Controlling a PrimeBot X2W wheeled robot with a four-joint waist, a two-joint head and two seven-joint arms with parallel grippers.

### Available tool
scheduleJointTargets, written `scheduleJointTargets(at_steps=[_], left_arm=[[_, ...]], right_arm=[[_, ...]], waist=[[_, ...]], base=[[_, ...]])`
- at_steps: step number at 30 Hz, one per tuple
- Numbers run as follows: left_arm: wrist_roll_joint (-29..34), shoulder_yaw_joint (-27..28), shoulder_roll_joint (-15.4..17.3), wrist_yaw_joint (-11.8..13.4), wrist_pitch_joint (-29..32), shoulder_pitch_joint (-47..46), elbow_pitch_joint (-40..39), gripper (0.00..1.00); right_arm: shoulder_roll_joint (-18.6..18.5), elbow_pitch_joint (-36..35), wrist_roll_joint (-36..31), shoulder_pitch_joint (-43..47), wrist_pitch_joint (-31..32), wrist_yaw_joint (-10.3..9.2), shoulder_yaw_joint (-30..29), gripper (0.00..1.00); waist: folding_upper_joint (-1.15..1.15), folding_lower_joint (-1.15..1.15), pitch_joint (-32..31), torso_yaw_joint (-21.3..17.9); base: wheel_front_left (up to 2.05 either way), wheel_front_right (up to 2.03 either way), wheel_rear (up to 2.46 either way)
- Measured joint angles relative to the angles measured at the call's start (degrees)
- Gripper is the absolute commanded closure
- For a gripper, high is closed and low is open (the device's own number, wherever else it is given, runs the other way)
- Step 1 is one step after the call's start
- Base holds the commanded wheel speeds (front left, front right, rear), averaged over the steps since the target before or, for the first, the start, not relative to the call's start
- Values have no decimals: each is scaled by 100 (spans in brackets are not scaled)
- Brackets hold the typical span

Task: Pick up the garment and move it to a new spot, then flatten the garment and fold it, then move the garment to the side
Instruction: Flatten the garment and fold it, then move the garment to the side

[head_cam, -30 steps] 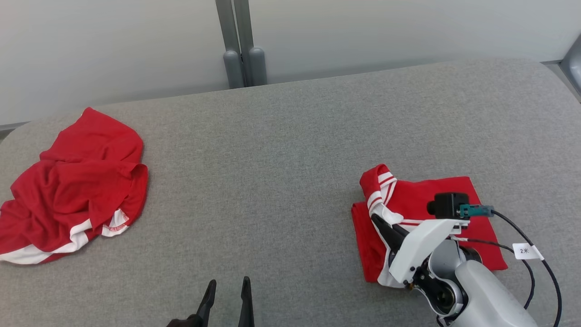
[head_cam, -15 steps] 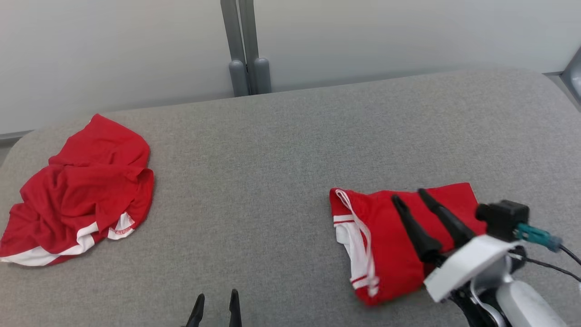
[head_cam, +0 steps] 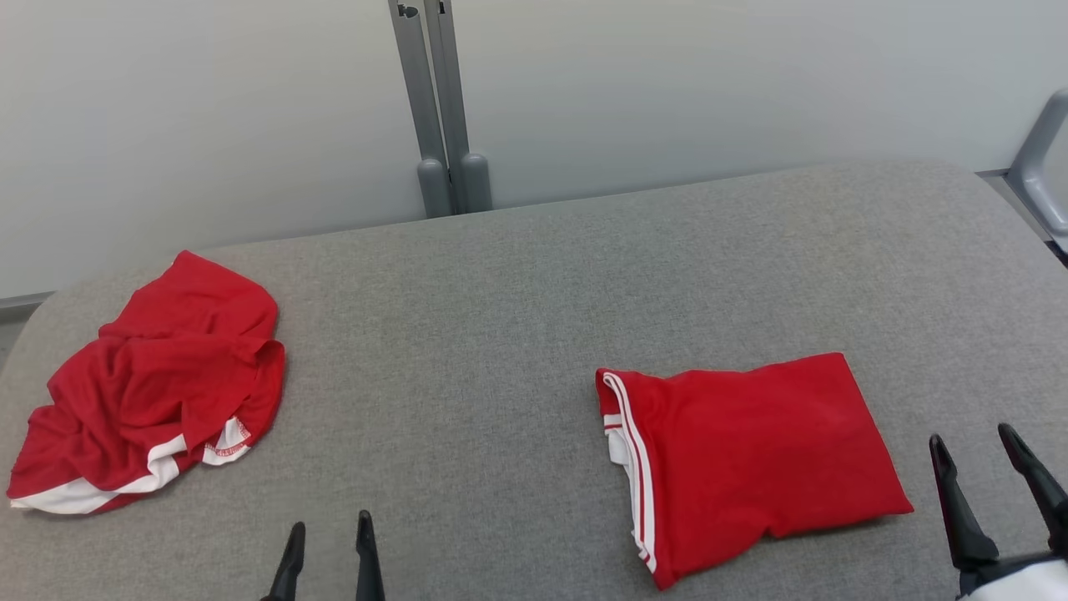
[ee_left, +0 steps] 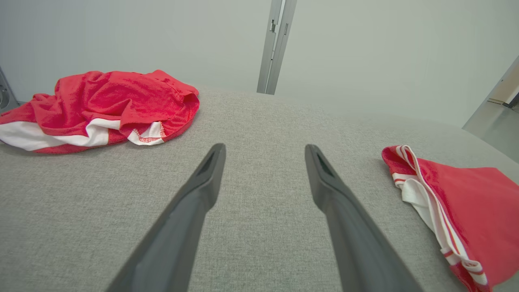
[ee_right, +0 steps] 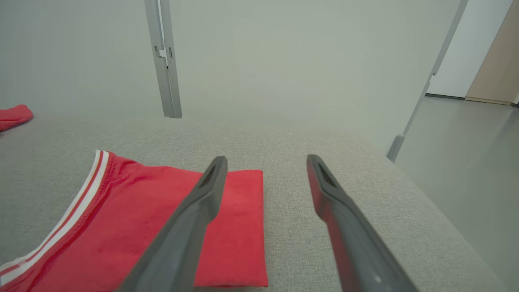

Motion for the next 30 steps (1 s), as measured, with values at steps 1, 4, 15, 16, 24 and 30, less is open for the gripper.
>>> scheduleJointTargets(at_steps=[1, 4, 15, 16, 24, 30], left_arm=[[78, 64, 1, -7, 0, 22, -38, 0], [220, 227, 1, -68, 0, 104, -87, 0], [427, 538, 1, -285, 0, 268, -82, 0], [434, 553, 1, -301, 0, 276, -78, 0], [460, 558, 1, -326, 0, 275, -57, 0], [460, 556, 1, -327, 0, 272, -53, 0]], right_arm=[[53, -1, -73, 80, -1, 0, -68, 0], [278, -75, -240, 375, 0, 0, -220, 0], [579, -234, -374, 490, -1, 1, -127, 0], [568, -247, -374, 486, -1, 1, -79, 0], [516, -248, -354, 403, -2, 1, -4, 0], [502, -176, -353, 353, -2, 1, 20, 0]], waist=[[0, 0, -11, 15], [0, 0, -69, 72], [0, 0, -192, 155], [0, 0, -193, 161], [0, 0, -144, 227], [0, 0, -106, 272]], base=[[0, 0, 0], [0, 0, 0], [0, 0, 0], [0, 0, 0], [0, 0, 0], [0, 0, 0]])
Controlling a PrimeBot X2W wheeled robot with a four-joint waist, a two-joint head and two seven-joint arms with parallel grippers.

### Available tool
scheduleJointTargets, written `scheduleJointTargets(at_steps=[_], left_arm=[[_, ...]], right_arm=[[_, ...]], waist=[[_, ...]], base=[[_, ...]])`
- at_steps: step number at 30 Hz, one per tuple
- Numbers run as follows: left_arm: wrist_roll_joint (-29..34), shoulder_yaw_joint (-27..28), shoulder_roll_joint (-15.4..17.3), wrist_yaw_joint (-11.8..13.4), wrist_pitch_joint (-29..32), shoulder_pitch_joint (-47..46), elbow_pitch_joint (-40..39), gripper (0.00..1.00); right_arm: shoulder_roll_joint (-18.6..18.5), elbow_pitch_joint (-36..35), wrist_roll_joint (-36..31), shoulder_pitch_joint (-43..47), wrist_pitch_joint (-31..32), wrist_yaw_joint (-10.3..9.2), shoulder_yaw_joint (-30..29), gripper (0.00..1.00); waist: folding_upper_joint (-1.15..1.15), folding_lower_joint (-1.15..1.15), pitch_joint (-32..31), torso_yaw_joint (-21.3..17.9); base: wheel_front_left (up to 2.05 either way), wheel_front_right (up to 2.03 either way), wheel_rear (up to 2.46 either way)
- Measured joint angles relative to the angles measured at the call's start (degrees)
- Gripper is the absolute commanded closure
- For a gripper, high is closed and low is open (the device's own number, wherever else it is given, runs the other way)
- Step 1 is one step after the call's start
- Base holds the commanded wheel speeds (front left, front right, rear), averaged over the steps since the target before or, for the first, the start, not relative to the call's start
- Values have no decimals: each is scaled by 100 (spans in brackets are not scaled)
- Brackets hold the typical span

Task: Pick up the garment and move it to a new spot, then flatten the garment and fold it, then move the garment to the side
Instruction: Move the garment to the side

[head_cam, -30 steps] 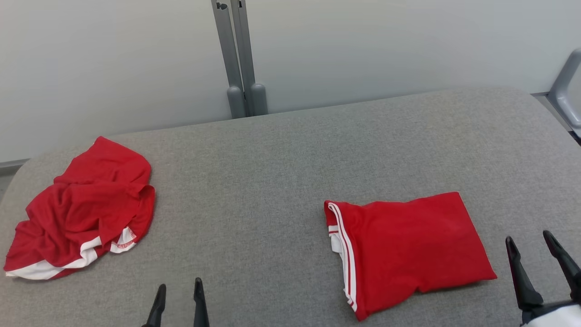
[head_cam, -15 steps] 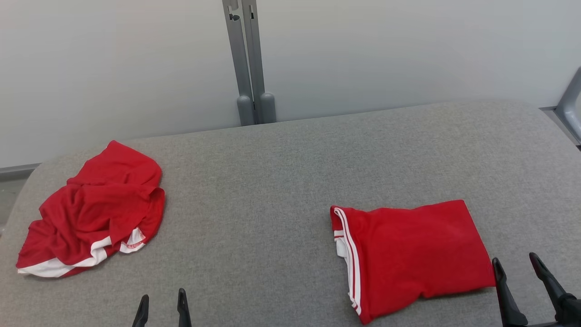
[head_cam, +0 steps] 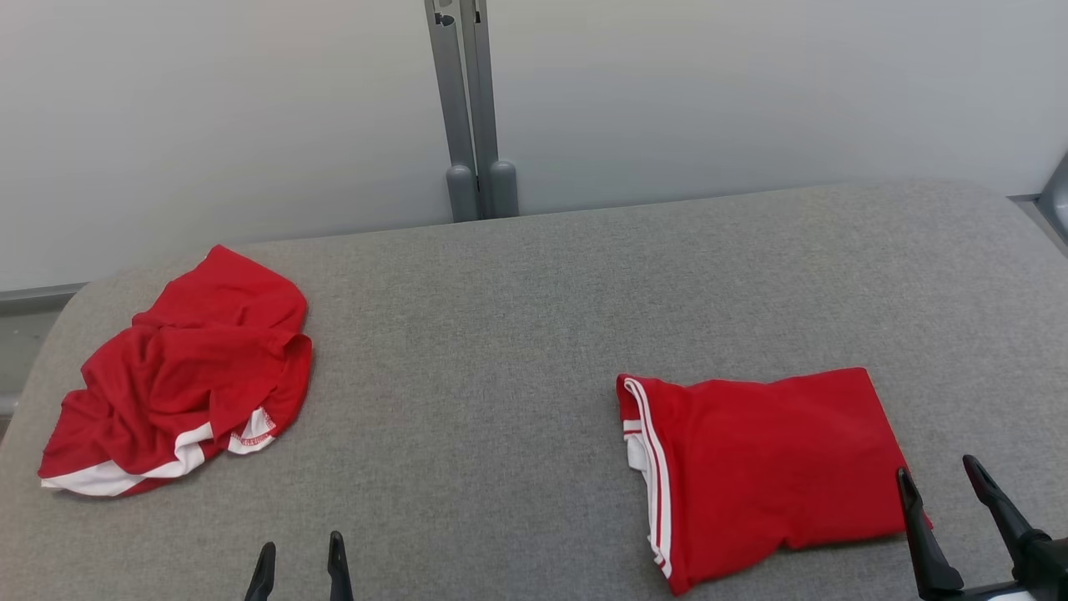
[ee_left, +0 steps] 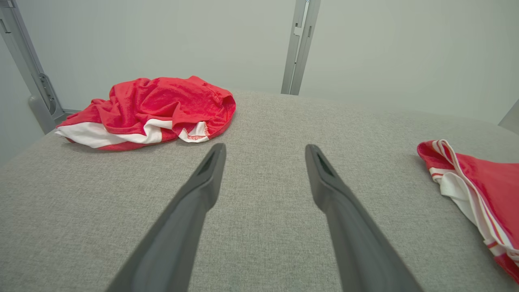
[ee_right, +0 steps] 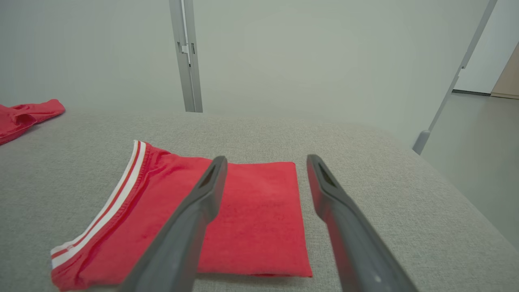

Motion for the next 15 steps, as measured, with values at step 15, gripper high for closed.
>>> scheduleJointTargets(at_steps=[15], left_arm=[[-51, -56, 0, 54, 0, 0, 8, 0]], right_arm=[[62, 327, 130, -81, -1, 0, -209, 0]], waist=[[0, 0, 1, 55]], base=[[0, 0, 0]])
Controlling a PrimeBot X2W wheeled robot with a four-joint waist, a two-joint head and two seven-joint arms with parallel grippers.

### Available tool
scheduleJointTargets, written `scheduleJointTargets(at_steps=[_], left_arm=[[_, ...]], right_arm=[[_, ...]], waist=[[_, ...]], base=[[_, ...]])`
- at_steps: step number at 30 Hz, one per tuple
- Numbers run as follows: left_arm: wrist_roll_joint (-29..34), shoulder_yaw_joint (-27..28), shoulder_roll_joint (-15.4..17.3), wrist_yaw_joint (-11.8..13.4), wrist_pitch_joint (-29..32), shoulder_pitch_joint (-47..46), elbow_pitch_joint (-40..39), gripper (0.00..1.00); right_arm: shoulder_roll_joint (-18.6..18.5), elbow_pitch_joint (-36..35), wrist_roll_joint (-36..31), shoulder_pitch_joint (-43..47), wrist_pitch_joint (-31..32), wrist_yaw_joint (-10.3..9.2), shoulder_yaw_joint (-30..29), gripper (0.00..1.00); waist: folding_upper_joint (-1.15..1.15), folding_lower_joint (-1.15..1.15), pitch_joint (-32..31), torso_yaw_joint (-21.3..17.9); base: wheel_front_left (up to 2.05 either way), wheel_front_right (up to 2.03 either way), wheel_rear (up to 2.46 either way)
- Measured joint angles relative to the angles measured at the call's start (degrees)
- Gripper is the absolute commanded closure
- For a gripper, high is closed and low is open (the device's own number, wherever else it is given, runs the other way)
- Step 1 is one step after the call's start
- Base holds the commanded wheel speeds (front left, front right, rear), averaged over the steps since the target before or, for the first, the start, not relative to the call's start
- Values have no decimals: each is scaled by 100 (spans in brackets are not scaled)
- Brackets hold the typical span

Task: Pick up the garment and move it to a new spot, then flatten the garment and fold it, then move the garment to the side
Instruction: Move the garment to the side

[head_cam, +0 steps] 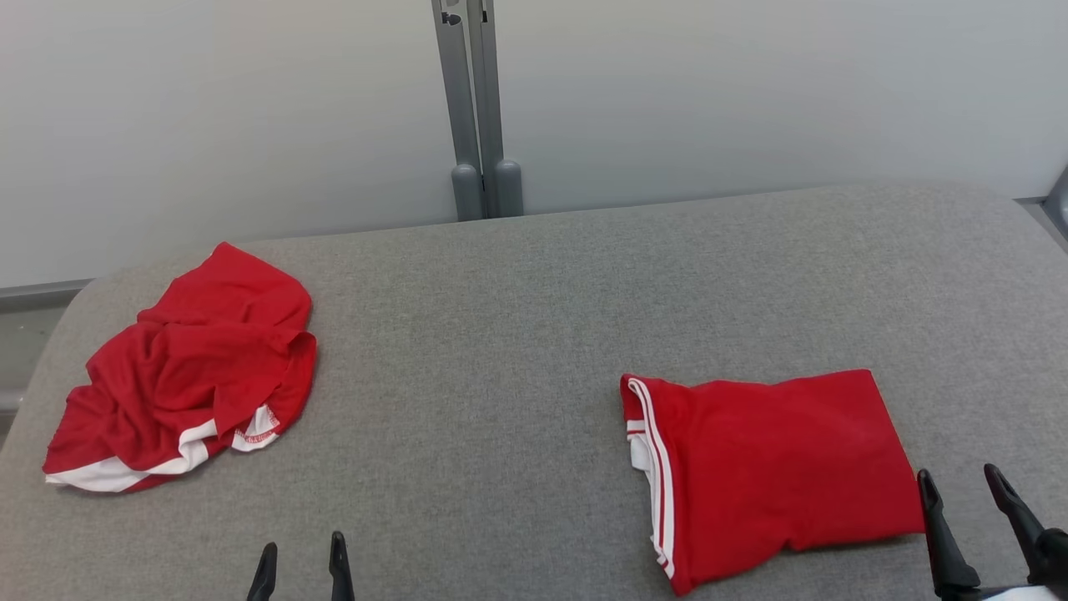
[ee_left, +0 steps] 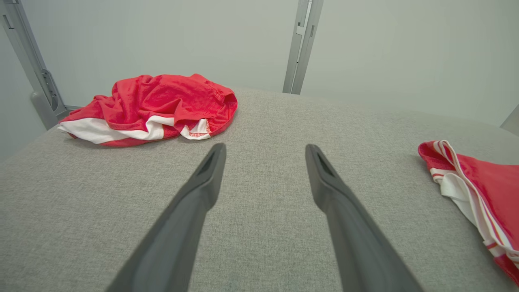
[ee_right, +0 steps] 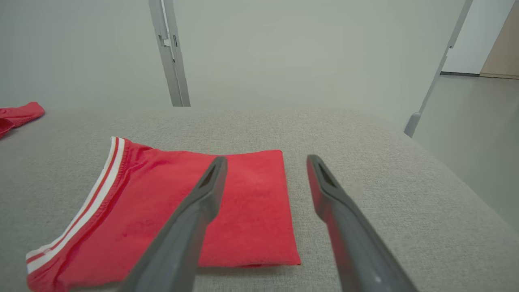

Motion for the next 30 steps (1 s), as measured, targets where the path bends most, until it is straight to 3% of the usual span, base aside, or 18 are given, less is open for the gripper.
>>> scheduleJointTargets(at_steps=[4, 9, 15, 21, 23, 26, 30], left_arm=[[-22, -10, 1, 12, 0, 1, 2, 0], [-35, -108, 0, 16, 0, -12, 35, 0], [-33, -318, -2, 46, 0, -153, 58, 0], [18, -347, -1, 119, 0, -263, 27, 0], [19, -348, -1, 127, 0, -349, -8, 0], [18, -335, 0, 193, 0, -368, -74, 0], [67, -415, -1, 222, 0, -576, -194, 0]], right_arm=[[-333, 987, 408, -515, 181, 0, 156, 0], [-917, 1987, 842, -1736, 1659, -2, 924, 0], [-922, 3131, 1291, -2511, 2338, -1, 1217, 0], [-653, 4080, 1590, -3005, 2185, -2, 1161, 0], [-647, 4179, 1785, -3149, 2168, -4, 1322, 100], [-724, 4150, 2171, -3448, 2119, -1, 1426, 100], [-1483, 4020, 2237, -4127, 2058, 2, 1477, 100]], waist=[[0, 0, 48, -50], [0, 0, 176, -107], [0, 0, 330, 81], [0, 0, 549, 314], [0, 0, 659, 373], [0, 0, 828, 410], [0, 0, 1117, 379]], base=[[0, 0, 0], [0, 0, 0], [0, 0, 0], [0, 0, 0], [0, 0, 0], [0, 0, 0], [0, 0, 0]])
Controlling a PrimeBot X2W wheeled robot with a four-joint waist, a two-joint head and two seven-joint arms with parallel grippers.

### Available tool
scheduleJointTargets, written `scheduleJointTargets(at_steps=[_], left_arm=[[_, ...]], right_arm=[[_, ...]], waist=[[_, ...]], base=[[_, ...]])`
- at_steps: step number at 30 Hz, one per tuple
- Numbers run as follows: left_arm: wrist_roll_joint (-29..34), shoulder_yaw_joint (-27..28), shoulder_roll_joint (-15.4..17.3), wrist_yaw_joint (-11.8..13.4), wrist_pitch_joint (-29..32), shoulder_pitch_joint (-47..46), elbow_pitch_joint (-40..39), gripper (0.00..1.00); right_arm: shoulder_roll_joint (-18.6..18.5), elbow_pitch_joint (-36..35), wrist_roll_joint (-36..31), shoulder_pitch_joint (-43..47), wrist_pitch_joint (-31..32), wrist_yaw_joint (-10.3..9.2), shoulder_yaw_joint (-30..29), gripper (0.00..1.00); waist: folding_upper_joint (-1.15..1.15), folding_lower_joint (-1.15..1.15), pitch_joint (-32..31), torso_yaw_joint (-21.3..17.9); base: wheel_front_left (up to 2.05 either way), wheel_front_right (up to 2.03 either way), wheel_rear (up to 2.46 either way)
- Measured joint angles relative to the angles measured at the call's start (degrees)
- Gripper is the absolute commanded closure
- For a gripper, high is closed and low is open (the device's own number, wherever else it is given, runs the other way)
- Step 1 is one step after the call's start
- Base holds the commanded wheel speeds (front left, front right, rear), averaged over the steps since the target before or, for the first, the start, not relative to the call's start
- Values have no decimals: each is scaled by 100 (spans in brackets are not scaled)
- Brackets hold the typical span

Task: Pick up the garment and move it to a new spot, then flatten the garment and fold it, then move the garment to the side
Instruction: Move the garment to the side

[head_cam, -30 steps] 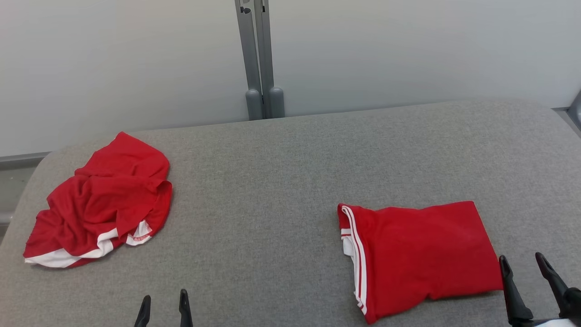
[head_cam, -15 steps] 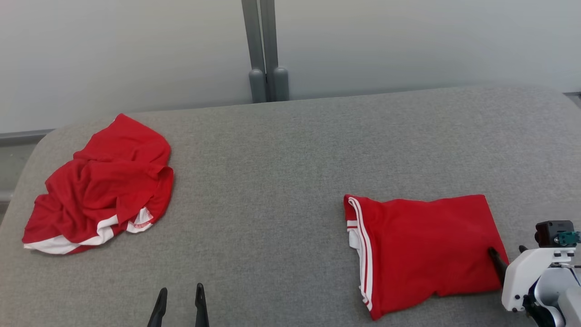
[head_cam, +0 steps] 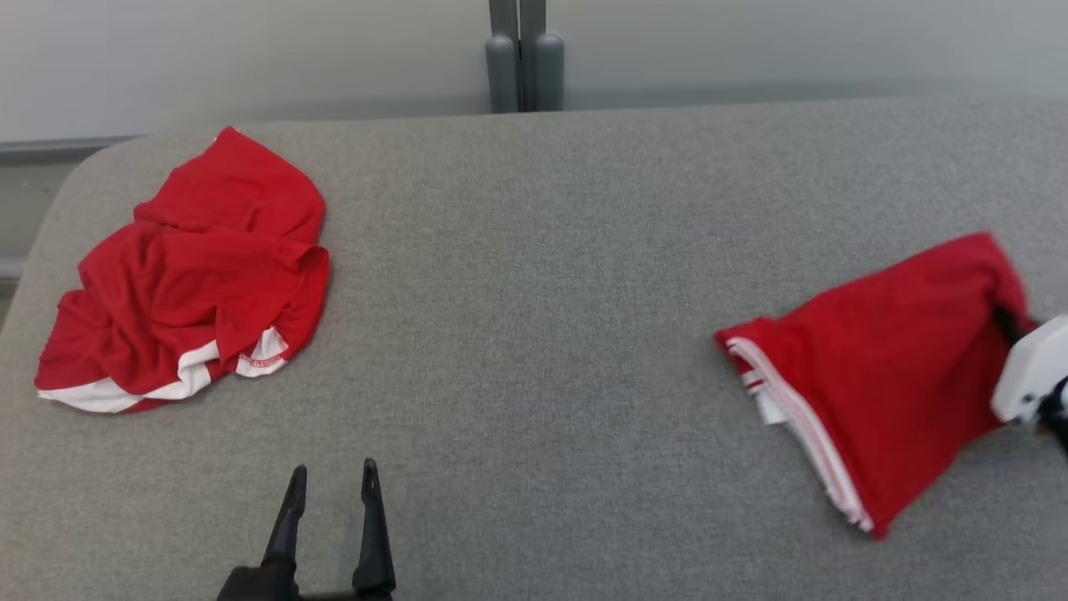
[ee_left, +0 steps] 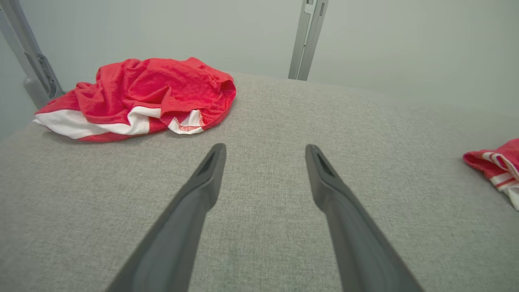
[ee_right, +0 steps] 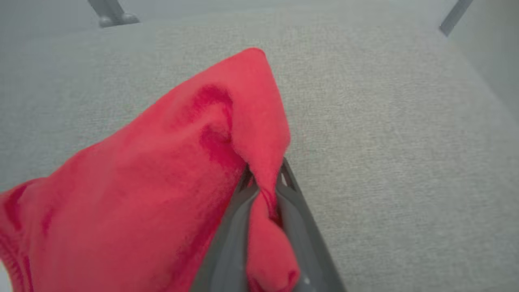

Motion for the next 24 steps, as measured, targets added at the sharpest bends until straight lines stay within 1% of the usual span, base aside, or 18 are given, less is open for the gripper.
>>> scheduleJointTargets(at_steps=[3, 7, 10, 12, 13, 14, 17, 20, 22, 24], left_arm=[[126, -57, -2, 32, -1, -269, -59, 0], [254, -137, -1, 44, -9, -554, -74, 0], [335, -188, -7, 46, -9, -598, -85, 0], [374, -174, -4, 46, -8, -600, -99, 0], [401, -171, -4, 46, -8, -600, -102, 0], [408, -162, -5, 47, -8, -599, -105, 0], [438, -118, -4, 55, -9, -594, -103, 0], [344, -80, -4, 163, -8, -594, -133, 0], [307, -75, -3, 207, -9, -595, -151, 0], [237, -63, -4, 233, -8, -590, -153, 0]], right_arm=[[-643, 75, -27, -442, -45, 0, -66, 100], [-1343, 592, -230, -902, -307, 0, -303, 100], [-1717, 1109, -466, -1132, -530, 0, -416, 100], [-1860, 1434, -591, -1332, -743, 0, -506, 100], [-1898, 1594, -659, -1455, -869, -1, -556, 95], [-1900, 1745, -723, -1584, -1016, 0, -609, 0], [-1853, 2213, -1055, -1906, -1362, 0, -698, 0], [-1823, 2566, -1440, -2111, -1647, 0, -726, 0], [-1842, 2599, -1686, -2251, -1931, 0, -835, 0], [-1771, 2381, -1827, -2412, -2037, -2, -1022, 0]], waist=[[0, 0, 278, -63], [0, 0, 718, -188], [0, 0, 1018, -274], [0, 0, 1192, -321], [0, 0, 1278, -344], [0, 0, 1356, -365], [0, 1, 1531, -416], [0, 1, 1611, -456], [0, 1, 1593, -467], [0, 1, 1528, -477]], base=[[0, 0, 0], [0, 0, 0], [0, 0, 0], [0, 0, 0], [0, 0, 0], [0, 0, 0], [0, 0, 0], [0, 0, 0], [0, 0, 0], [0, 0, 0]])
